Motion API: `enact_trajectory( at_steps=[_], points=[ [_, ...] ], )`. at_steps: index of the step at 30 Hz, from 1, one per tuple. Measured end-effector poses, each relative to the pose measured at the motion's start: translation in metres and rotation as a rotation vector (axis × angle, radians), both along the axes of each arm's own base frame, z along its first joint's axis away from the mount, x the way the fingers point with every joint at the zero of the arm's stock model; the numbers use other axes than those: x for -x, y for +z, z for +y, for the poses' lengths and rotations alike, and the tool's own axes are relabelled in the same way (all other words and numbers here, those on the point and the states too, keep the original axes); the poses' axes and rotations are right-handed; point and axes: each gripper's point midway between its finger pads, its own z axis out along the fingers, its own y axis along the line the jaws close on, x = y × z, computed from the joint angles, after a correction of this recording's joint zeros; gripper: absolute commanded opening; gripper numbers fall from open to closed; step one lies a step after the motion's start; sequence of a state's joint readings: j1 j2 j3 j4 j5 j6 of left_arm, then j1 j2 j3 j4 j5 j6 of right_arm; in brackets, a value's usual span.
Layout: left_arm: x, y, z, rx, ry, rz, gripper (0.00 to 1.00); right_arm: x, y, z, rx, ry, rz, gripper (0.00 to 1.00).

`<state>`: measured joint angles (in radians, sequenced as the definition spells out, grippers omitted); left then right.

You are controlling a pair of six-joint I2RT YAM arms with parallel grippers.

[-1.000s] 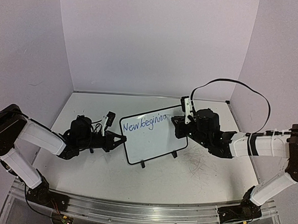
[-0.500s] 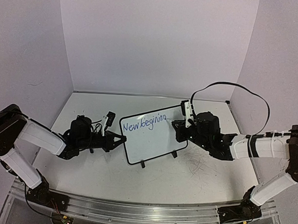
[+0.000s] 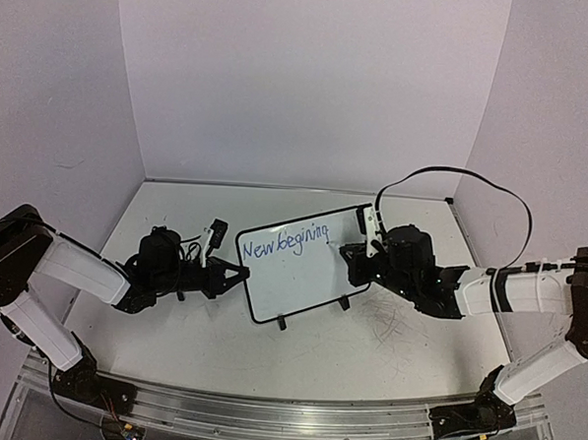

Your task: Write a sentence on the whiteboard

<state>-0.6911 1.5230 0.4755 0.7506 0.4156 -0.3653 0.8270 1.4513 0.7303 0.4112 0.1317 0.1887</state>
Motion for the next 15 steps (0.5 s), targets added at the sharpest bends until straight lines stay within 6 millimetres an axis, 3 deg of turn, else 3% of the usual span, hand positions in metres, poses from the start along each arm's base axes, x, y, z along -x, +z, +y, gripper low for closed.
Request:
enact_trajectory(
  at_steps=[15],
  points=[
    [0.0, 0.0, 0.0, -0.001, 0.001, 0.001, 0.0, 0.009, -0.007, 0.011, 0.015, 0.04, 0.021, 0.0]
  ],
)
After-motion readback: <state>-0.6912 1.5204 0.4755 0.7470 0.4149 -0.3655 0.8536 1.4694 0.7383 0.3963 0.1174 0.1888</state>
